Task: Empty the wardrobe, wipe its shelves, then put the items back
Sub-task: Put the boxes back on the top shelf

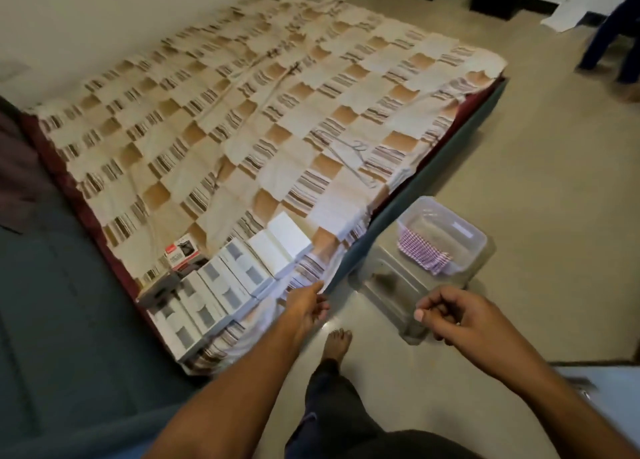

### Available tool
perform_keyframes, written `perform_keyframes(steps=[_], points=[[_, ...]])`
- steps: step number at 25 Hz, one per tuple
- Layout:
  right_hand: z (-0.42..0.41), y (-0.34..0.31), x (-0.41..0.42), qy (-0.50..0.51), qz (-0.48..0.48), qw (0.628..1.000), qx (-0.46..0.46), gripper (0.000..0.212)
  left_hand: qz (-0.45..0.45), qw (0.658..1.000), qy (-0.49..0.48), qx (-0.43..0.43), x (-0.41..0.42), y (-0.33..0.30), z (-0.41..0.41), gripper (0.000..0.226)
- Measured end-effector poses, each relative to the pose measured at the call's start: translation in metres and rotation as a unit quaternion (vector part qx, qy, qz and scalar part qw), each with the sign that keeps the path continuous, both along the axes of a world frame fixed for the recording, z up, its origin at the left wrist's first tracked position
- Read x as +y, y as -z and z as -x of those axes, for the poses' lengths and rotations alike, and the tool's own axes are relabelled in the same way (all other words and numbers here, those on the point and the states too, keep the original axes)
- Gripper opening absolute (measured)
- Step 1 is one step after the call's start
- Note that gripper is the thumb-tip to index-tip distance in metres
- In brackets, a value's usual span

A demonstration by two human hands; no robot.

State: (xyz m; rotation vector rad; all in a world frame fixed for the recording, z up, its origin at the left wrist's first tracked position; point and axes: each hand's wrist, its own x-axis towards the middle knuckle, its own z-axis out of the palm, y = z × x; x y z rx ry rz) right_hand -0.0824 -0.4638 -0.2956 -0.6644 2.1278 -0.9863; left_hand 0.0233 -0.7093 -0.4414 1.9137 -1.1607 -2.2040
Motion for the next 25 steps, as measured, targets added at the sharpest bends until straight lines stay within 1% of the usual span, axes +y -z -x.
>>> perform_keyframes(steps=[2,3,4,5,6,7,8,9,10,11,12,13,14,15,16,17,20,22,24,25], points=[[0.016,0.016,-0.047,0.001,-0.013,1.0,-0.027,0.002,0.074,0.993,0.064,-0.073,-0.047,0.033,0.013,0.03],[0.025,0.025,-0.071,0.004,-0.018,0.999,-0.044,0.002,0.123,0.982,0.104,-0.097,-0.067,0.045,0.021,0.038],[0.033,0.036,-0.094,0.001,-0.028,0.998,-0.062,0.003,0.174,0.964,0.155,-0.125,-0.087,0.057,0.026,0.047],[0.041,0.05,-0.119,-0.005,-0.047,0.996,-0.08,0.004,0.223,0.937,0.215,-0.158,-0.11,0.07,0.031,0.055],[0.049,0.067,-0.145,-0.011,-0.068,0.993,-0.099,0.004,0.277,0.899,0.282,-0.191,-0.135,0.083,0.035,0.062],[0.055,0.08,-0.165,-0.01,-0.085,0.99,-0.113,0.005,0.314,0.862,0.337,-0.211,-0.155,0.091,0.039,0.068],[0.061,0.095,-0.185,-0.005,-0.102,0.986,-0.129,0.005,0.328,0.836,0.377,-0.226,-0.175,0.105,0.042,0.071],[0.067,0.11,-0.202,0.001,-0.114,0.983,-0.146,0.005,0.323,0.837,0.374,-0.234,-0.194,0.112,0.049,0.071],[0.073,0.128,-0.22,0.009,-0.127,0.978,-0.163,0.006,0.29,0.855,0.356,-0.24,-0.211,0.127,0.053,0.068],[0.079,0.148,-0.236,0.02,-0.142,0.973,-0.181,0.007,0.226,0.902,0.289,-0.226,-0.221,0.14,0.057,0.062],[0.083,0.164,-0.249,0.034,-0.154,0.968,-0.195,0.008,0.135,0.95,0.192,-0.204,-0.222,0.147,0.055,0.057],[0.085,0.181,-0.261,0.048,-0.166,0.962,-0.211,0.01,0.003,0.982,0.078,-0.171,-0.215,0.148,0.051,0.055],[0.088,0.2,-0.274,0.057,-0.179,0.956,-0.224,0.011,-0.116,0.983,-0.015,-0.139,-0.206,0.15,0.049,0.057],[0.091,0.222,-0.288,0.062,-0.191,0.95,-0.238,0.013,-0.194,0.971,-0.072,-0.122,-0.197,0.16,0.047,0.06],[0.094,0.24,-0.298,0.066,-0.203,0.944,-0.251,0.015,-0.237,0.958,-0.125,-0.106,-0.187,0.166,0.048,0.065],[0.097,0.259,-0.307,0.066,-0.214,0.939,-0.261,0.017,-0.259,0.944,-0.177,-0.098,-0.178,0.172,0.049,0.068],[0.109,0.308,-0.341,0.073,-0.214,0.933,-0.279,0.033,-0.267,0.896,-0.343,-0.09,-0.175,0.208,0.058,0.077],[0.116,0.335,-0.367,0.064,-0.2,0.944,-0.253,0.042,-0.27,0.854,-0.439,-0.062,-0.178,0.229,0.064,0.078],[0.118,0.357,-0.39,0.029,-0.192,0.957,-0.217,0.044,-0.255,0.832,-0.492,-0.033,-0.178,0.241,0.067,0.07],[0.116,0.368,-0.398,0.009,-0.192,0.96,-0.205,0.047,-0.244,0.826,-0.508,-0.023,-0.178,0.246,0.069,0.068]])
